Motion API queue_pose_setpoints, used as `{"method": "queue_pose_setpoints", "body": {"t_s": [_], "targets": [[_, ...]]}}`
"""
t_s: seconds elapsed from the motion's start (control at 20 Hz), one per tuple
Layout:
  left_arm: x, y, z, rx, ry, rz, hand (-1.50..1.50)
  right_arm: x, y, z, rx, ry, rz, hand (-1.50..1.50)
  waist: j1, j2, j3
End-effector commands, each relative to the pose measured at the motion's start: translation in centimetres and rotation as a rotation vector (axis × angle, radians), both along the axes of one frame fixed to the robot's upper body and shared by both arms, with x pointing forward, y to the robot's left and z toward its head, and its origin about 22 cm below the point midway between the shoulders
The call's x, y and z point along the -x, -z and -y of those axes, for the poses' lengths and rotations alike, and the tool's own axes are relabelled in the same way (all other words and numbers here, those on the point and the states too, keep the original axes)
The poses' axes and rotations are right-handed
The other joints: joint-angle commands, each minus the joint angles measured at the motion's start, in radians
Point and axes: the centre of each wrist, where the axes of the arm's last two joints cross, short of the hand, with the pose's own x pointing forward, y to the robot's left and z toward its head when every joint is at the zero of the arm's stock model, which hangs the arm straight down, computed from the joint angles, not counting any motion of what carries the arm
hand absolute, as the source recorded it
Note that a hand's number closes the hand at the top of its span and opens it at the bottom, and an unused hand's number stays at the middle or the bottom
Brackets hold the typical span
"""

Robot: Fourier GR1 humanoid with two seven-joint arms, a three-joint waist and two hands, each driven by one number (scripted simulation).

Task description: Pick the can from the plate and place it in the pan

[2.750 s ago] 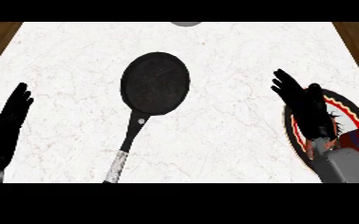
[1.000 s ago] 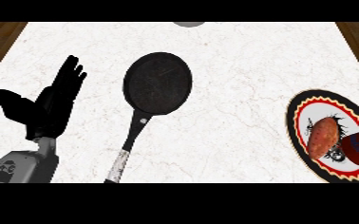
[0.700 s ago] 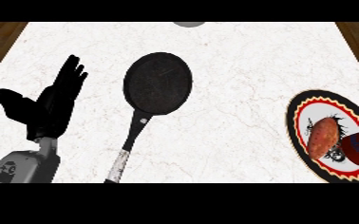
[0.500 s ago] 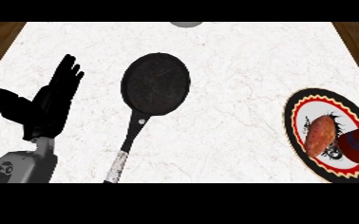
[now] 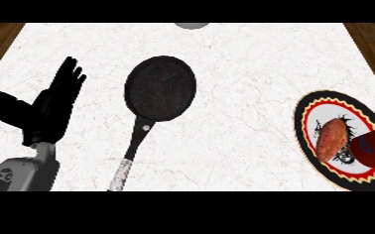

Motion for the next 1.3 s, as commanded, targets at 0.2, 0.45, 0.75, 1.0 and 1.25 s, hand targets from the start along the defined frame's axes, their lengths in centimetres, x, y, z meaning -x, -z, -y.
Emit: {"method": "queue_pose_setpoints", "body": {"t_s": [0.2,0.45,0.75,1.0,1.25], "targets": [[-0.2,-1.5,-0.7,-0.019,0.008,0.017,0.0,-1.0,2.0,-3.1,-0.024,-0.006,0.048,-1.5,0.009,0.002,0.001],[-1.4,-0.2,1.0,-0.015,-0.004,0.009,0.0,-0.6,2.3,-5.6,0.047,0.027,-0.017,-1.5,-0.001,0.001,0.0],[-0.4,0.4,0.7,-0.001,0.014,-0.009,0.0,-2.3,4.4,-6.3,0.07,0.057,-0.028,-1.5,0.007,0.002,0.001],[-0.3,0.1,0.4,0.004,0.008,0.011,0.0,-2.5,6.6,-3.3,0.042,0.064,-0.047,-1.5,0.009,0.003,0.001],[-0.7,0.4,1.4,-0.004,0.007,0.002,0.0,-0.7,8.7,-3.2,0.071,0.048,-0.08,-1.5,0.0,0.001,0.001]]}}
